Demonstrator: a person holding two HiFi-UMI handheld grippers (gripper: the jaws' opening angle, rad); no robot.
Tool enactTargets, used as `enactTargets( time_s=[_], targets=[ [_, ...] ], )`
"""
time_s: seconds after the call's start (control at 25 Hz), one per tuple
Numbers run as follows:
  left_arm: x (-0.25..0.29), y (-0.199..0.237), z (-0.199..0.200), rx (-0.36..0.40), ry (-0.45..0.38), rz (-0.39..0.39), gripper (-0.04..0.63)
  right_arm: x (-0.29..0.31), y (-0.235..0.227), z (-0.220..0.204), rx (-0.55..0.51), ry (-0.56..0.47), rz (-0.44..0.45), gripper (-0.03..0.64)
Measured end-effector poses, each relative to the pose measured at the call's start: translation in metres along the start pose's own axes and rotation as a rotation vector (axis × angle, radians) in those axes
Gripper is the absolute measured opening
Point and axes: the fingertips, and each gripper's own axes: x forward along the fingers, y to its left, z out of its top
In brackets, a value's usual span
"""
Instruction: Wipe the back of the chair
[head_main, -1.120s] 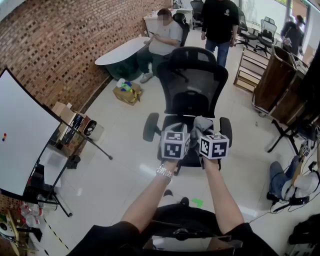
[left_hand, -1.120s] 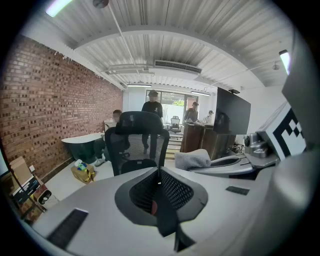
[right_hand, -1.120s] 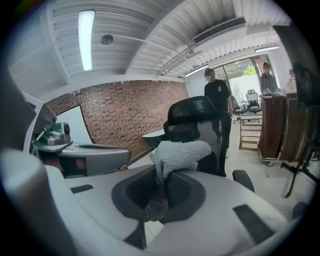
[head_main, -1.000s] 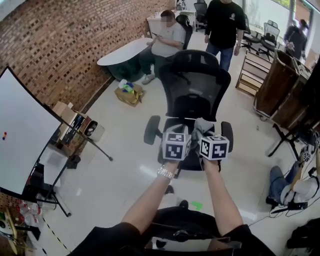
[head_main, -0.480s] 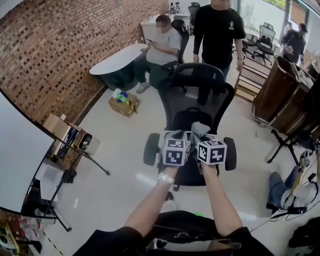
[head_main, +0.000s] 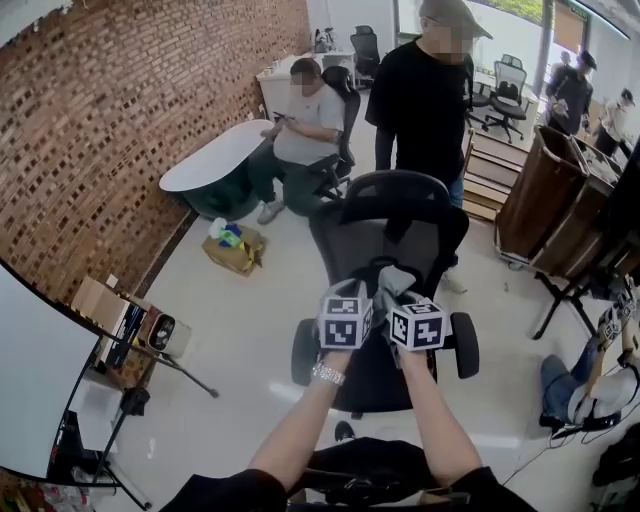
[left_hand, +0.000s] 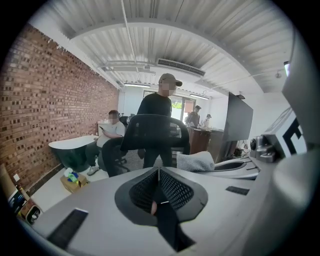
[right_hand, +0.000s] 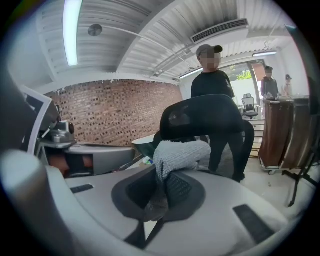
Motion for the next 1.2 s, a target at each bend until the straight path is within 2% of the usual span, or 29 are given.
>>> enactTargets(
  time_s=[0.12,0.2,0.32,0.52,0.64,0.76,0.92,1.04,1.2],
  targets=[
    [0.010,0.002,0.006,-0.016,-0.019,0.003,0.018,0.013,-0.024,0.017,0.018,-0.049,-0.007,0.026],
    [0.019,0.003,0.008,-0.027,-0.027,0.009,0.018,0.019,-0.050,0.043,0.044,-0.113,-0.019,0.026],
    [0.027,0.009,0.009,-0.035,-0.029,0.035,0.018,0.029,-0.071,0.086,0.012,-0.162,-0.011,0.026],
    [0.027,0.031,0.015,-0.032,-0.025,0.091,0.018,0.066,-0.035,0.134,-0.095,-0.176,0.066,0.026],
    [0.027,0.043,0.018,-0.033,-0.028,0.114,0.018,0.091,-0.007,0.145,-0.133,-0.164,0.116,0.026],
    [0.025,0.053,0.020,-0.036,-0.032,0.130,0.018,0.111,0.003,0.147,-0.152,-0.146,0.123,0.026],
    [0.029,0.054,0.024,-0.020,-0.031,0.127,0.018,0.114,-0.030,0.161,-0.186,-0.148,0.049,0.026],
    [0.038,0.056,0.022,-0.021,-0.021,0.128,0.018,0.106,-0.081,0.166,-0.173,-0.137,-0.032,0.026],
    [0.048,0.048,0.014,-0.032,-0.008,0.111,0.018,0.067,-0.153,0.175,-0.163,-0.169,-0.191,0.026]
  ],
)
